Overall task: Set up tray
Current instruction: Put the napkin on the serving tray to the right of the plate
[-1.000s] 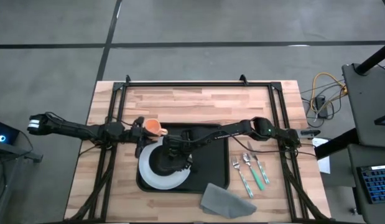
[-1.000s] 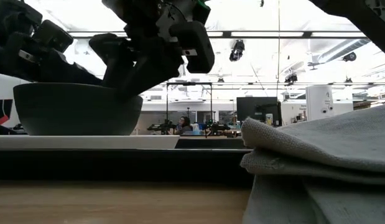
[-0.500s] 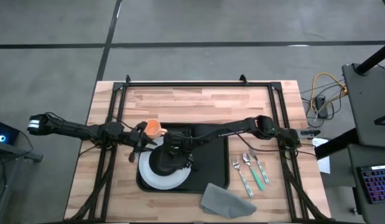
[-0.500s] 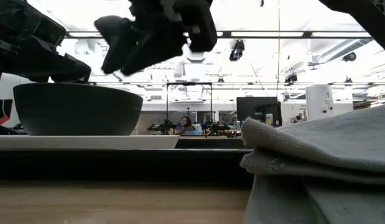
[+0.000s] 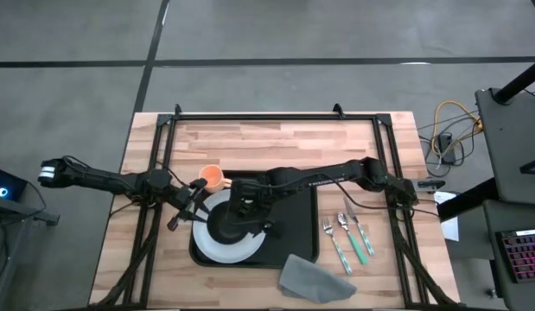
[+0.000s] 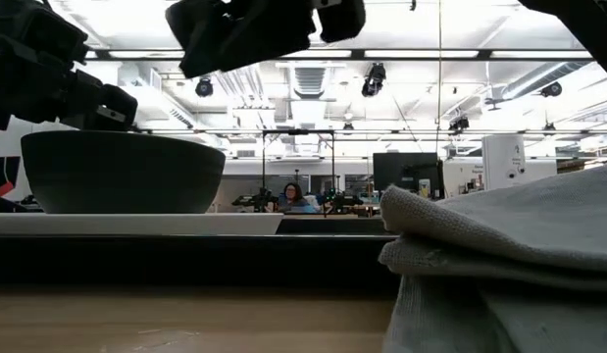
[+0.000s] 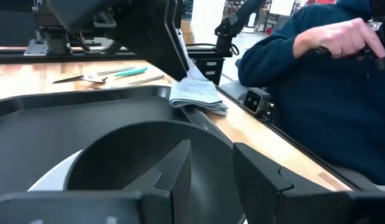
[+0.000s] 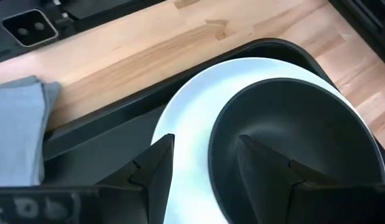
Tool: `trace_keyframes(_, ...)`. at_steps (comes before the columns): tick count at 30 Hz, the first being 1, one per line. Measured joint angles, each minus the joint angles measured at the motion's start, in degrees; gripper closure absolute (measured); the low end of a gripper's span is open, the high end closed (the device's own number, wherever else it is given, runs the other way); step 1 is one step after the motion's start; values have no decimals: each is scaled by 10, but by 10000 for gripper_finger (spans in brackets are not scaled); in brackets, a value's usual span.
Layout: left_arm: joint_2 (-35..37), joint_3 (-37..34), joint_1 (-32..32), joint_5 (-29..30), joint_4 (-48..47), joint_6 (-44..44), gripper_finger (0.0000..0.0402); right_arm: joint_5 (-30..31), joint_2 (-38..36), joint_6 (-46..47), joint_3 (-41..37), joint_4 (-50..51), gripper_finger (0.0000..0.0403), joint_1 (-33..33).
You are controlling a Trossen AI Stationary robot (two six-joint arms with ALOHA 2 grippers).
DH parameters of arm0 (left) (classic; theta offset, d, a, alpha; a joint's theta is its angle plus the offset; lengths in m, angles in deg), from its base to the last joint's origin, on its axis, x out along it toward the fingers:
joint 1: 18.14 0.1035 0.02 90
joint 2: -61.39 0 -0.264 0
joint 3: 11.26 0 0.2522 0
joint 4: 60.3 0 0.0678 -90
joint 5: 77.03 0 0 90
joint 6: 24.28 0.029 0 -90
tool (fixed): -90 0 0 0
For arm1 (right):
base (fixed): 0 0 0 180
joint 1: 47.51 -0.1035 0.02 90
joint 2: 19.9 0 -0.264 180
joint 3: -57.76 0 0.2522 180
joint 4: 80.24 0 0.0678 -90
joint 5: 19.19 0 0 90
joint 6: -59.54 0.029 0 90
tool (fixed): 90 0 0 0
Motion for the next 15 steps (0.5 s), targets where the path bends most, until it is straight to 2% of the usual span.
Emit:
trace_keyframes(9, 0, 0, 0, -1, 0, -18, 303, -1, -21, 12, -30, 3, 237, 9)
trace_keyframes(15, 0, 0, 0, -1, 0, -19, 303, -1, -68, 21, -71, -17, 236, 16)
